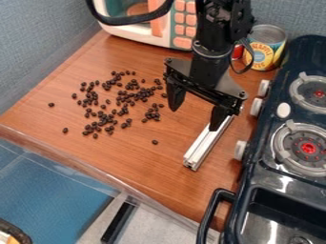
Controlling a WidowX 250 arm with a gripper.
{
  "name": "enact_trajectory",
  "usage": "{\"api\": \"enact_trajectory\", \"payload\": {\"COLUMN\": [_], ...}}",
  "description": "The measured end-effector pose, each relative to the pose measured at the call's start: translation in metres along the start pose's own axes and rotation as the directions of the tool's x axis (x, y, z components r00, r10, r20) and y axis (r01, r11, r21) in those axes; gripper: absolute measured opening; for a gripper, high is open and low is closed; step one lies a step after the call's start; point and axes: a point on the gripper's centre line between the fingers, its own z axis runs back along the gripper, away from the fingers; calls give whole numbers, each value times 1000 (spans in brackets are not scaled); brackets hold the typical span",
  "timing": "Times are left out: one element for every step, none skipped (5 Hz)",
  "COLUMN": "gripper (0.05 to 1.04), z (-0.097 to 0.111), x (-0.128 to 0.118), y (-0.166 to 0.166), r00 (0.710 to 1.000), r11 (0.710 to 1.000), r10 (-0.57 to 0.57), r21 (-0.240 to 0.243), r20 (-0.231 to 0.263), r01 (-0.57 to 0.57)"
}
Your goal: Sweep into pile
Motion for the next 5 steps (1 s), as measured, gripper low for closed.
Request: {"api": "enact_trajectory", "payload": {"gripper": [1001, 1001, 1001, 1001, 1001], "z": [-10, -21, -32, -40, -46], "x": [-3, 0, 8, 14, 18], "y": [-1, -7, -10, -13, -17], "r00": [1000, 999, 999, 999, 999], "r11": [1000, 1000, 999, 999, 998], "r10": [-3, -23, -37, -38, -34], "r21": [0, -22, -29, -39, -55], "r20": [-30, -24, -12, -2, 6], "r01": [3, 22, 36, 38, 34]}}
